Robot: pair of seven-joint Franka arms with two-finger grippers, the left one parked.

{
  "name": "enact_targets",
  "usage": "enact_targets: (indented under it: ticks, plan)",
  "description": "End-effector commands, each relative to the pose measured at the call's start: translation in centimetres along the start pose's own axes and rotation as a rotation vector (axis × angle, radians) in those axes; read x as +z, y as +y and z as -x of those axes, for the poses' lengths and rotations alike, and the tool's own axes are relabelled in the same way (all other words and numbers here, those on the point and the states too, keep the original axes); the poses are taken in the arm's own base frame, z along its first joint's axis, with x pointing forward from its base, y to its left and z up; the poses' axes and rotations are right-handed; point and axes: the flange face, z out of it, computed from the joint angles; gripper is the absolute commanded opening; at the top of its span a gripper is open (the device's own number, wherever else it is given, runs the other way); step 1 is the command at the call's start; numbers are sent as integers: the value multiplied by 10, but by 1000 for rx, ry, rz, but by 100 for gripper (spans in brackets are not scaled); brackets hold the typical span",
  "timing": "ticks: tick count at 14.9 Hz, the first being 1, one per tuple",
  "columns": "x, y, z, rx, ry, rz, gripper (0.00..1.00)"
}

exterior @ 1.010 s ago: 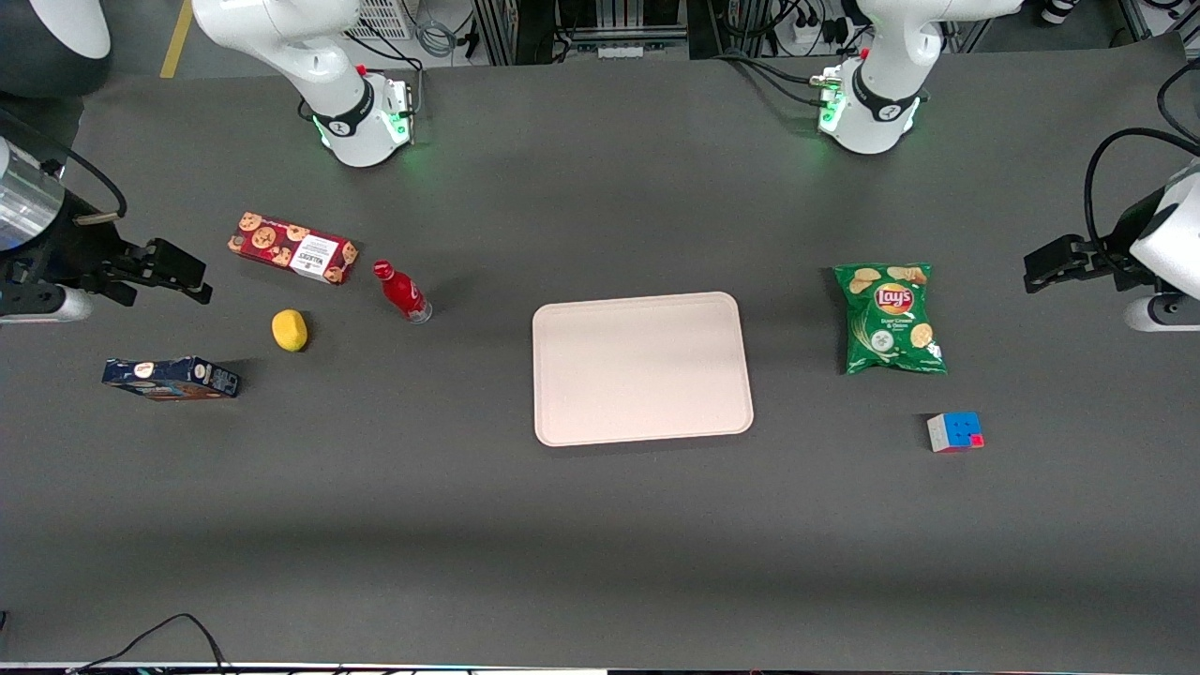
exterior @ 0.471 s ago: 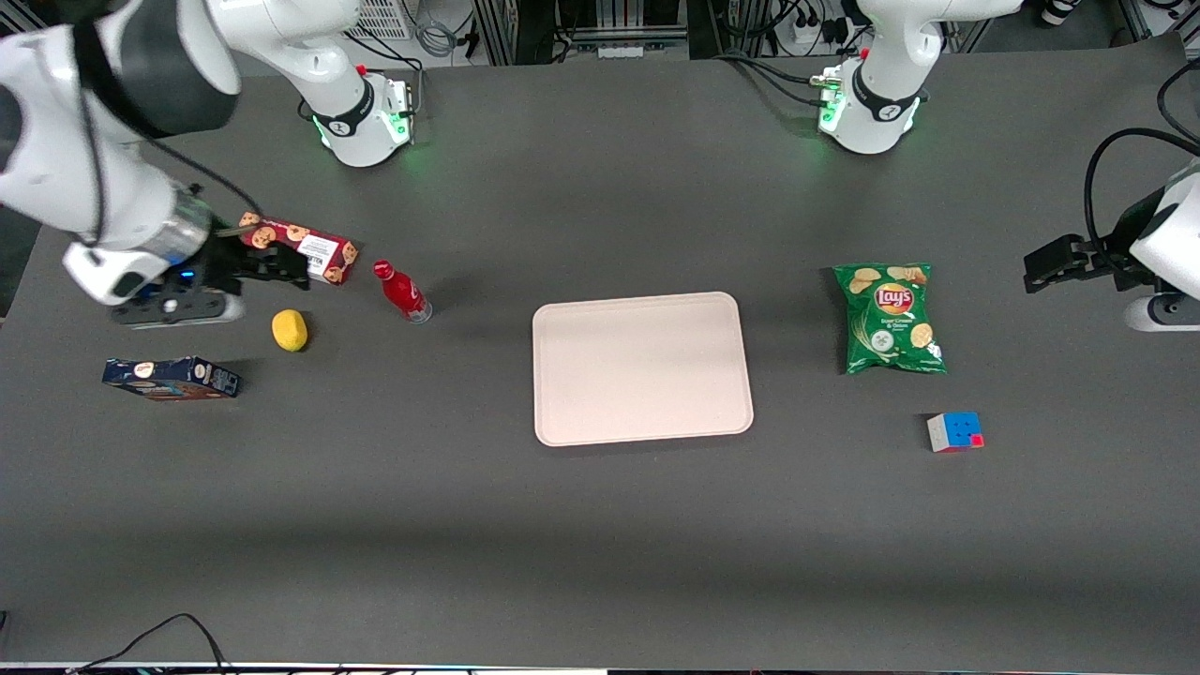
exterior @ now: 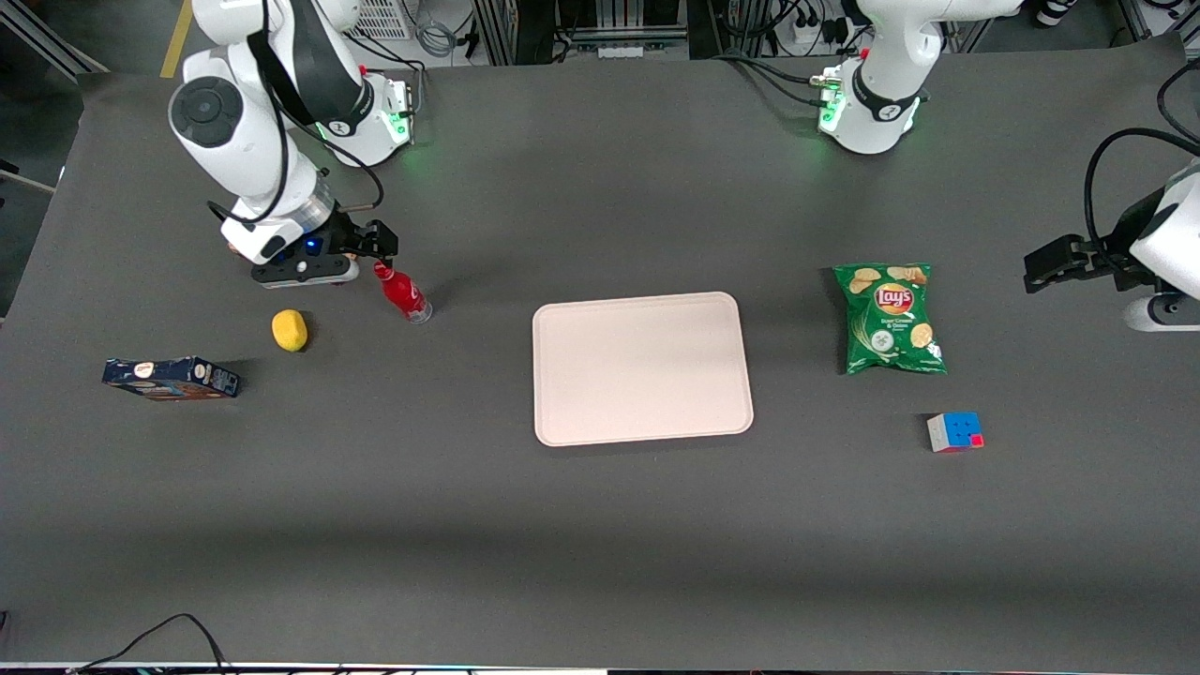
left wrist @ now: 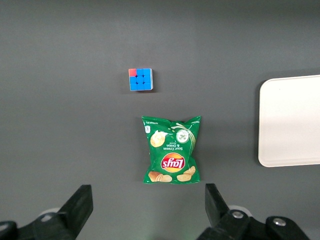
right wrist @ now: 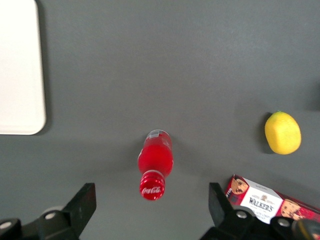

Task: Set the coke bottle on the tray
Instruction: 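Move the open right gripper over the red Coca-Cola bottle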

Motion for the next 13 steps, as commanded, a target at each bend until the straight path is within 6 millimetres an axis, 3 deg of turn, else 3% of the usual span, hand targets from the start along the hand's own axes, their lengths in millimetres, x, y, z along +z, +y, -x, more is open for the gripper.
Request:
enact_targets:
  ticks: [1, 7, 12, 13]
  plan:
    - [37, 3, 19, 14, 44, -12, 100]
    - [72, -6, 22, -8, 12, -10, 100]
    - [82, -10, 26, -20, -11, -5, 100]
    - [83, -10, 26, -20, -14, -4, 94]
